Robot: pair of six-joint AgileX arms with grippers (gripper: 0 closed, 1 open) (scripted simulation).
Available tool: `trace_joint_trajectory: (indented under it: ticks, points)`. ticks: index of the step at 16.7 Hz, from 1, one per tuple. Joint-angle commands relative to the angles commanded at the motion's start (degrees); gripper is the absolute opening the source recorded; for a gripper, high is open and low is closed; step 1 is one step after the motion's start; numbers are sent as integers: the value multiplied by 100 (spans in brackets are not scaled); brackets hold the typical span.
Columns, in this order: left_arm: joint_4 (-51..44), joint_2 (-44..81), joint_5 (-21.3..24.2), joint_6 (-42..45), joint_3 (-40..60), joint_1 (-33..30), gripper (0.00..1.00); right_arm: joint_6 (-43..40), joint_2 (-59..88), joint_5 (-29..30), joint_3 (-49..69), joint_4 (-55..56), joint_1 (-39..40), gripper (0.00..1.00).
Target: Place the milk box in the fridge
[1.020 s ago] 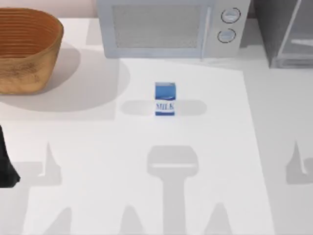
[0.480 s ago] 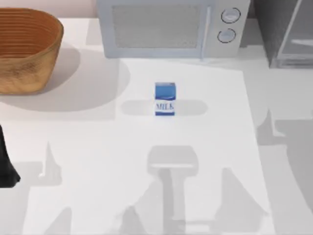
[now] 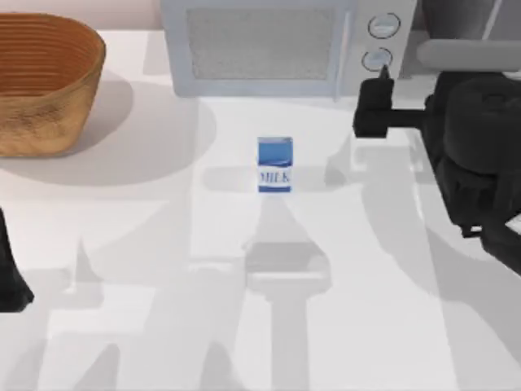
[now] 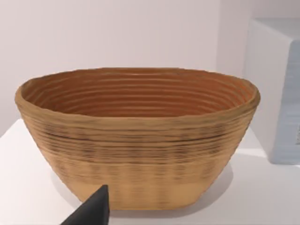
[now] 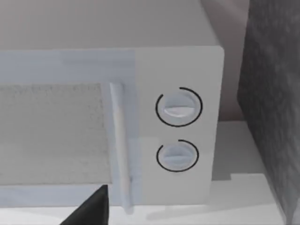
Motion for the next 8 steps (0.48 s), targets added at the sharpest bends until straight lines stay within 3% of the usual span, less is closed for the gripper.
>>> trace_joint_trajectory:
  ticks: [8]
  points:
    - [0, 0, 0, 0, 0, 0, 100, 439, 3679, 1378, 1741, 1491, 1353, 100]
